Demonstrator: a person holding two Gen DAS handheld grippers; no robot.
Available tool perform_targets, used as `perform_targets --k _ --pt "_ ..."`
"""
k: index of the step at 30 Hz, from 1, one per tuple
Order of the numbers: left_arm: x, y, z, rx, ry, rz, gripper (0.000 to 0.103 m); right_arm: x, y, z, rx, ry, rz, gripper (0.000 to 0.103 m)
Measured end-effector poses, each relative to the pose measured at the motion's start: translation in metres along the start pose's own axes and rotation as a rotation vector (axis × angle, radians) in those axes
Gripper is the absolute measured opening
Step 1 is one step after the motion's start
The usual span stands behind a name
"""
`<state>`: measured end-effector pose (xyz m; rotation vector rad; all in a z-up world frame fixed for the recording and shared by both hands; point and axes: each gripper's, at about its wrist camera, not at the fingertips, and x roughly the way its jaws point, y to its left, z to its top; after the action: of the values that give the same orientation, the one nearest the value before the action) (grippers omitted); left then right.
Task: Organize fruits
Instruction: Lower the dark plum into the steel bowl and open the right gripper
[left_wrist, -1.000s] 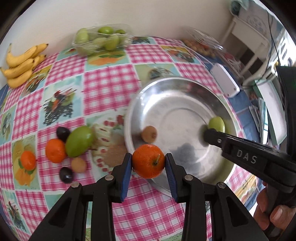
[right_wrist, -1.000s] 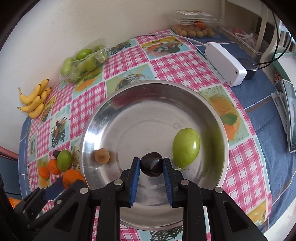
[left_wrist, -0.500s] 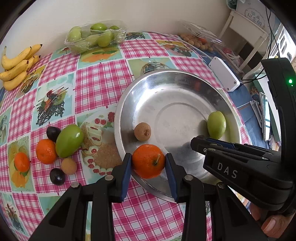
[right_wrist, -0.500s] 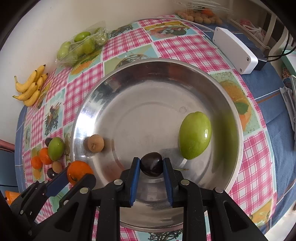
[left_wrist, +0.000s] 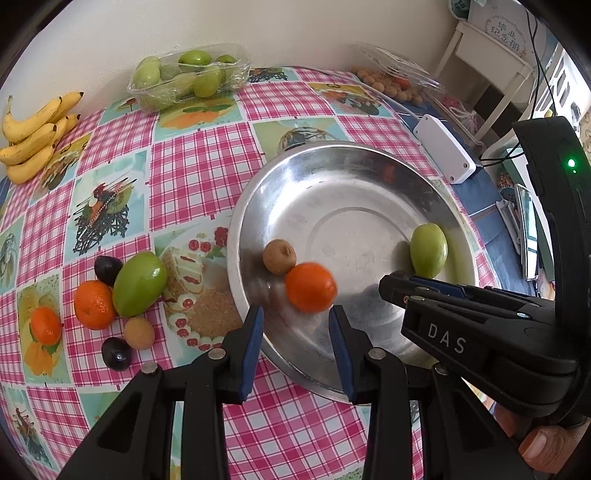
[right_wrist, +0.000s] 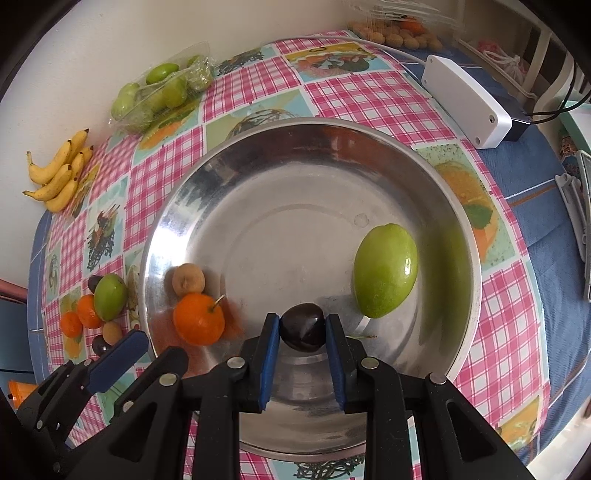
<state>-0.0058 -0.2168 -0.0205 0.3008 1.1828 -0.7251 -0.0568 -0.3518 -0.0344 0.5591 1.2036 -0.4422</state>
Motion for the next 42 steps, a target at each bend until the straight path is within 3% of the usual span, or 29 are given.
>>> perform_targets --k 9,18,21,23,28,31,34,38,42 --pt "-0.014 0.017 0.004 -0.068 -0.019 0.027 0.039 -0.011 0.006 0.003 -0.024 -0.023 -0.012 0.028" --pt "-0.018 0.056 0.005 -0.220 -0.008 0.059 0.052 -0.018 0.006 0.005 -0.023 -0.045 -0.017 0.031" --pt "-0.017 0.072 0.003 -0.284 0.002 0.075 0.057 -0.012 0.006 0.005 -0.020 -0.034 -0.023 0.042" --pt "-0.016 0.081 0.001 -0.308 0.005 0.106 0.066 -0.010 0.006 0.005 -0.020 -0.032 -0.027 0.053" --pt "-0.010 0.096 -0.003 -0.350 0.022 0.149 0.072 -0.007 0.007 0.005 -0.023 -0.031 -0.029 0.061" --pt "-0.008 0.102 -0.006 -0.376 0.020 0.175 0.084 -0.007 0.009 0.005 -0.026 -0.044 -0.026 0.071" --pt "-0.009 0.106 -0.007 -0.384 0.013 0.206 0.084 -0.006 0.010 0.006 -0.023 -0.055 -0.014 0.083" --pt "-0.007 0.110 -0.009 -0.392 0.019 0.230 0.086 -0.005 0.013 0.006 -0.038 -0.057 -0.015 0.090" --pt "-0.007 0.113 -0.009 -0.401 0.014 0.235 0.094 -0.005 0.015 0.006 -0.045 -0.066 -0.009 0.103"
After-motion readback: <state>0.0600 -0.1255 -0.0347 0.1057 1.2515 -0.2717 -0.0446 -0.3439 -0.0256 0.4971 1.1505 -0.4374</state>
